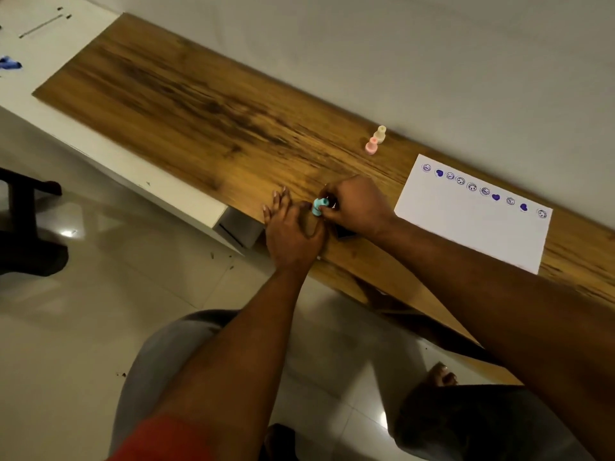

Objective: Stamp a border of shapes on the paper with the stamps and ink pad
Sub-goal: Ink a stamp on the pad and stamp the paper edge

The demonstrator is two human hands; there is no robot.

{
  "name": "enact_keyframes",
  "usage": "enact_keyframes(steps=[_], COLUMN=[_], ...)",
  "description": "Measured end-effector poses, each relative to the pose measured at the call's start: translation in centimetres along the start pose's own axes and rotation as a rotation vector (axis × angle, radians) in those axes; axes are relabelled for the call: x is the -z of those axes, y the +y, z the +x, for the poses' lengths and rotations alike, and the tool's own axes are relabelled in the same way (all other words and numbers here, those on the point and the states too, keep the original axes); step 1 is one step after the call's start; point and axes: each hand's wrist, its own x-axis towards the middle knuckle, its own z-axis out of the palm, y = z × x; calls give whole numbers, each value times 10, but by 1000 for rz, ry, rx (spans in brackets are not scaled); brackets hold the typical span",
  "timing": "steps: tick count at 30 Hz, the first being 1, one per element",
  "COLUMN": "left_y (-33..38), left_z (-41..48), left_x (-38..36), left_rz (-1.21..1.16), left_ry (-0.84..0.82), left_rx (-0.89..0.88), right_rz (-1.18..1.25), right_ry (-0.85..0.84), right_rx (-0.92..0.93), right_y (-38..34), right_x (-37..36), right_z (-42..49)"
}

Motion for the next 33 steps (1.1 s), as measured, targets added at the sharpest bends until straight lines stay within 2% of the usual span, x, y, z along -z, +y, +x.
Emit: enact_keyframes(steps=[14,20,33], left_y=[5,4,7], left_z=[3,3,5], left_x=[-13,-14,-17], left_rz=[48,52,64], left_ry=[39,19,50], left_rx=[53,56,92], right_rz=[-268,-400,-114], right_ry=[-143,-148,-16], right_rx=[-8,-1,-81], right_y=[-13,-24,-11], right_x=[-11,-16,-26], right_z=[16,21,29])
